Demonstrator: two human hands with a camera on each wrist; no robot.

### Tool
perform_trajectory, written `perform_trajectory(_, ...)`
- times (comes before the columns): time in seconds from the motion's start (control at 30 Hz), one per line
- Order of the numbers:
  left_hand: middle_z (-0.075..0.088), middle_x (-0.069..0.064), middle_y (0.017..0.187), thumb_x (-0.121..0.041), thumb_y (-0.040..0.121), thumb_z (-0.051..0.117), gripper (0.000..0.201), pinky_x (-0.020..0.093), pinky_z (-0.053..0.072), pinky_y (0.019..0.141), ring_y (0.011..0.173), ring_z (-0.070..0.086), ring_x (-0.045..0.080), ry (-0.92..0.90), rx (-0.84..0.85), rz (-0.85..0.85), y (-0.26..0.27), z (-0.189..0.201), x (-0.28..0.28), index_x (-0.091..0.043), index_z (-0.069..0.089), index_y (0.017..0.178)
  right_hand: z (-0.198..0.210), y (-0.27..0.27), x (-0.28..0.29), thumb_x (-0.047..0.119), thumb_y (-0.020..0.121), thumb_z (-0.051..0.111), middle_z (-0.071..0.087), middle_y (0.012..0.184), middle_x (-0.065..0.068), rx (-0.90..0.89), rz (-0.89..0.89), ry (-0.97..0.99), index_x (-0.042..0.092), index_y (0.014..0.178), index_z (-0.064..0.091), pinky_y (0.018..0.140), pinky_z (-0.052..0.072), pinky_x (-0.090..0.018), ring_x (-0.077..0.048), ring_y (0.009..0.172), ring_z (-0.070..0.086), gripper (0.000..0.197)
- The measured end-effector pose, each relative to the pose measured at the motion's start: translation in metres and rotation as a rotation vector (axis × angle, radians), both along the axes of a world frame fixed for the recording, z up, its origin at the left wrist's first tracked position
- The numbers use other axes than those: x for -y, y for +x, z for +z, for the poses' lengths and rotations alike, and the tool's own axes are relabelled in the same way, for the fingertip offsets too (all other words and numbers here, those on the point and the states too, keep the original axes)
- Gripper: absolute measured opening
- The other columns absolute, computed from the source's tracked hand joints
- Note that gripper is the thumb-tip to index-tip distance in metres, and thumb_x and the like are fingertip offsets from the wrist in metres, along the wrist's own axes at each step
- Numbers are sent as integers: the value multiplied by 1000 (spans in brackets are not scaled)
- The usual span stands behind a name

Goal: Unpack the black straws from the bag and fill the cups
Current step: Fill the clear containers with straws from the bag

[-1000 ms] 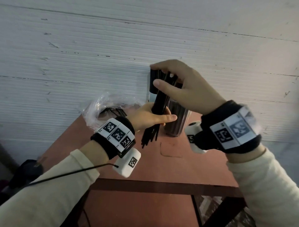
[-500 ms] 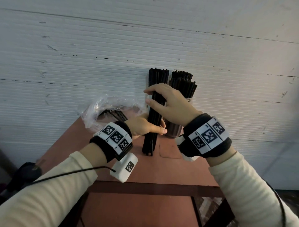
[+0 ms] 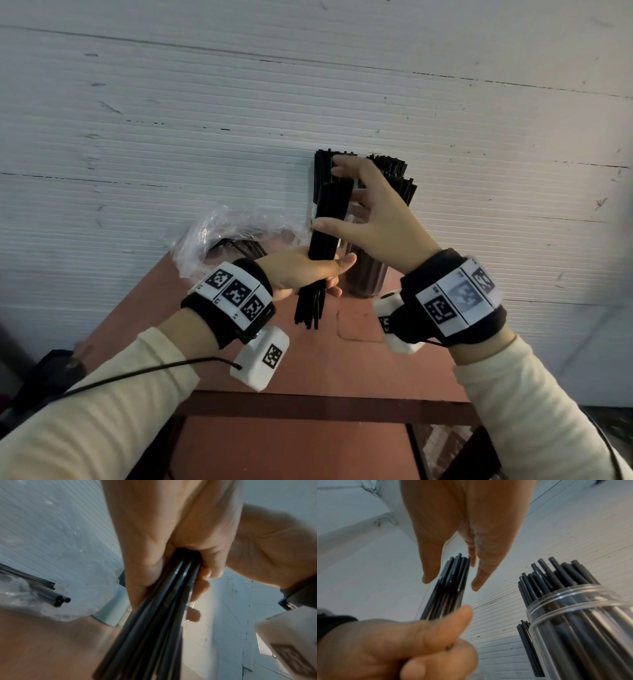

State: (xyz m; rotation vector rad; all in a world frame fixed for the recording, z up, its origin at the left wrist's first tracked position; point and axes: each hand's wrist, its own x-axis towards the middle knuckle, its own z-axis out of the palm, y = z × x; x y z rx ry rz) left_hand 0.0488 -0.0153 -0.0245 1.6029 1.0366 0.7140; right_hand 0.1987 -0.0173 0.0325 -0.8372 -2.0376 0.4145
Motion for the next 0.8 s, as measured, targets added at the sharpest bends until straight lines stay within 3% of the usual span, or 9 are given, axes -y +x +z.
perform_trajectory(0.07, 46, 10, 70, -32, 95, 58, 46, 53, 48, 99, 62, 54, 11, 70, 8, -48, -1, 10, 4, 10, 53, 111, 2, 4, 3, 37, 72, 82, 48, 131, 5, -68, -20, -99, 27, 139, 37, 91, 50, -21, -7, 110, 56, 81)
perform_trajectory(0.13, 53, 3, 64, -28, 95, 59, 32, 45, 54, 90, 66, 62, 16, 149, -59, -116, 0, 19, 8, 3, 59, 90, 2, 7, 4, 44, 71, 81, 56, 118, 6, 31, -21, -117, 26, 128, 49, 85, 52, -23, -7, 103, 58, 68)
perform_trajectory(0.27, 54, 0, 64, -11, 95, 60, 14, 42, 49, 78, 67, 54, 18, 122, -50, -268, 7, 27, 17, -11, 61, 81, -1, 7, 8, 28, 78, 79, 60, 67, 19, 148, 156, -266, 12, 101, 67, 63, 44, -11, 3, 67, 58, 31)
perform_trajectory(0.33, 53, -4, 61, -6, 94, 59, 34, 33, 50, 71, 63, 52, 12, 127, -60, -321, 12, 28, 19, -23, 64, 65, -2, 9, 9, 18, 82, 76, 65, 70, 11, 151, 187, -246, 5, 90, 69, 66, 47, -14, -2, 69, 62, 16)
perform_trajectory(0.47, 58, 3, 72, -8, 90, 65, 13, 20, 50, 69, 70, 57, 11, 194, -43, -256, 22, 30, 15, 4, 62, 84, 6, 19, 9, 9, 84, 71, 65, 71, -7, 120, 123, -165, 3, 76, 66, 63, 51, -20, -10, 67, 62, 11)
perform_trajectory(0.5, 63, 3, 84, -15, 86, 71, 25, 20, 52, 77, 81, 61, 9, 202, -38, -205, 24, 30, 10, 6, 62, 99, 10, 23, 7, 8, 84, 70, 66, 71, -7, 99, 106, -148, 3, 75, 66, 64, 51, -20, -11, 68, 62, 11)
perform_trajectory(0.57, 65, -4, 115, -38, 71, 83, 67, 28, 51, 93, 106, 62, 5, 211, 5, -69, 30, 29, -3, -16, 55, 128, 24, 36, 3, 7, 83, 70, 66, 68, 2, 17, 58, -120, 4, 74, 66, 64, 49, -16, -7, 66, 63, 11)
perform_trajectory(0.7, 45, -6, 129, -57, 48, 86, 107, 25, 46, 89, 111, 51, 4, 255, 60, 286, 41, 28, -24, -32, 31, 136, 55, 64, -12, 7, 84, 69, 56, 54, 16, -173, -85, -24, 7, 71, 63, 51, 38, -9, 1, 52, 52, 14)
perform_trajectory(0.8, 29, -10, 132, -56, 45, 88, 130, 29, 33, 106, 125, 35, 7, 321, -1, 332, 50, 27, -39, -33, 9, 145, 73, 79, -22, 8, 83, 69, 53, 55, 9, -285, -153, 9, 12, 67, 59, 46, 35, -17, -6, 50, 47, 19)
